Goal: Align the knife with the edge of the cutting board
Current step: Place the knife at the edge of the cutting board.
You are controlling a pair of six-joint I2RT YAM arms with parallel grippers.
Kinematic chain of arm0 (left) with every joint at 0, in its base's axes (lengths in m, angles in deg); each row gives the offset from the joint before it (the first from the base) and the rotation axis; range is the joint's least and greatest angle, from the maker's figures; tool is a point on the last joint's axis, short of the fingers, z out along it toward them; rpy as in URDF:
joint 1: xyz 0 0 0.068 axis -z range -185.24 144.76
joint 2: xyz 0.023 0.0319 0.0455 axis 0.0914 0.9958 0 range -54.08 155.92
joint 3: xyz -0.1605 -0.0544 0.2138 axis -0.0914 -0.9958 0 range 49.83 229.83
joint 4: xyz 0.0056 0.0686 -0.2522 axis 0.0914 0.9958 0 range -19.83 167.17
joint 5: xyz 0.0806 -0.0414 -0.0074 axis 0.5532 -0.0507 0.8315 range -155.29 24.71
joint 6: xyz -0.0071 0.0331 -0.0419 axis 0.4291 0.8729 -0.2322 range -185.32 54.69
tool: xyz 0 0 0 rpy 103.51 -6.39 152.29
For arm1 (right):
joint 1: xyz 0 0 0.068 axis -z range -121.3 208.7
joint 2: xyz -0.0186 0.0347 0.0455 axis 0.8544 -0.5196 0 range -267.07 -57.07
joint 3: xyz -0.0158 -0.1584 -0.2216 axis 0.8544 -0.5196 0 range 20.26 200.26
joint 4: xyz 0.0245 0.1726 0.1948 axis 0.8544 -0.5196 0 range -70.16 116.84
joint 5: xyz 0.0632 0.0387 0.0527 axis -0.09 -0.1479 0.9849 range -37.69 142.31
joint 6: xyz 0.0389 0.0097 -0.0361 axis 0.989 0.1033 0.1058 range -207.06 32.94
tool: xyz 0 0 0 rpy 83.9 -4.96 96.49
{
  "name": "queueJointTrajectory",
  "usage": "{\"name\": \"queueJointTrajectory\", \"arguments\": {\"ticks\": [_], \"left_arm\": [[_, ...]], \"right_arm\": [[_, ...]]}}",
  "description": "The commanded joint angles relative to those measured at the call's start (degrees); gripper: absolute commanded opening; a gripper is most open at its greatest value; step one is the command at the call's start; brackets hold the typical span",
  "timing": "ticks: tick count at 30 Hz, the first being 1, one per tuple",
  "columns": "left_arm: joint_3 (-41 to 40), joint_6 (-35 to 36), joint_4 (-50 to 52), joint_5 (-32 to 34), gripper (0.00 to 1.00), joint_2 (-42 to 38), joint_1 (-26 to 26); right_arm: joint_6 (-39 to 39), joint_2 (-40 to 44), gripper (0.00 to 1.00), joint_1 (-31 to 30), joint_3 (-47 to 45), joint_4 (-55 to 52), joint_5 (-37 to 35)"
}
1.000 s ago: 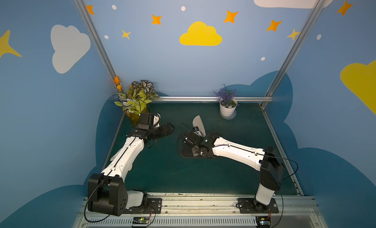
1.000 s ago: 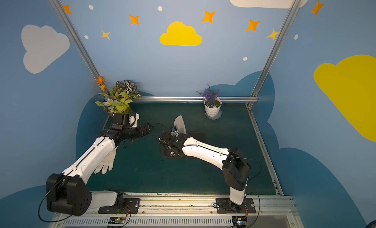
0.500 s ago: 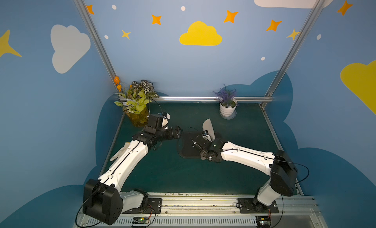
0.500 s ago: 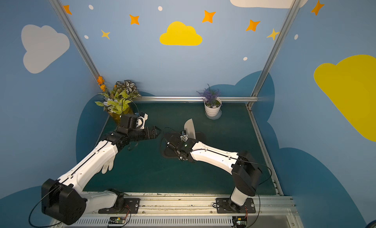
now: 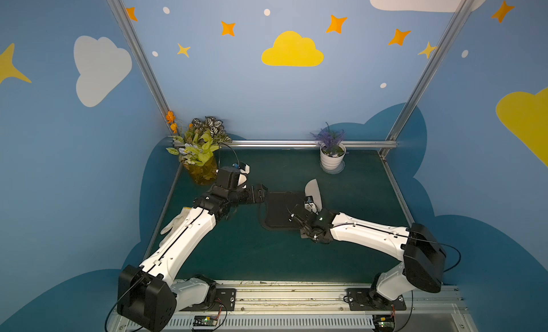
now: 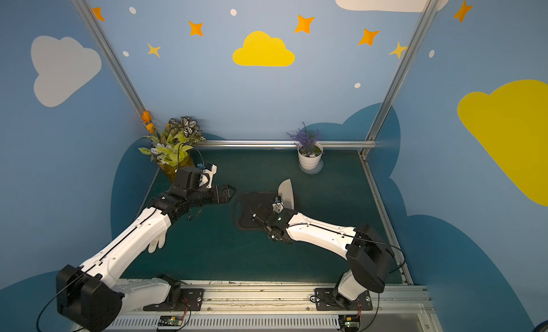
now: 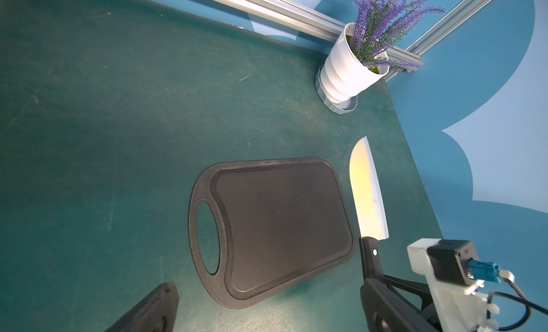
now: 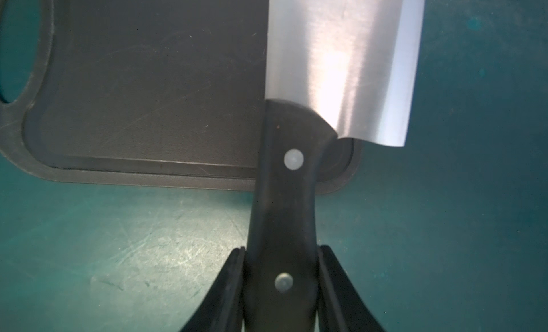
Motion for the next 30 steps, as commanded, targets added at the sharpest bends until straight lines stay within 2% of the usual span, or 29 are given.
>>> {"name": "queueJointTrajectory", "arguments": {"ticks": [1, 10, 17, 23, 30], "left_arm": [[-0.6, 1.29, -0.6, 0.87, 1.0, -0.39, 0.27], [-1.57, 1.93, -3.07, 3.71, 1.0, -0.52, 0.55], [1.86, 0.72, -0.41, 12.0, 1.0, 2.25, 2.14], [8.64, 5.23, 3.55, 19.16, 1.0, 5.78, 6.76], [5.21, 7.52, 1.42, 19.79, 1.0, 4.01, 8.91]], "right_arm": [[1.48, 2.68, 0.0, 0.11, -0.93, 1.86, -1.65], [2.14, 4.15, 0.0, -0.04, -3.98, 3.34, -1.24], [3.06, 4.34, 0.0, -0.15, -5.48, 3.77, -2.08], [3.49, 2.56, 0.0, -0.05, -4.26, 3.86, -2.06], [5.52, 0.79, 0.0, -0.07, -3.9, 3.71, -1.71]]}}
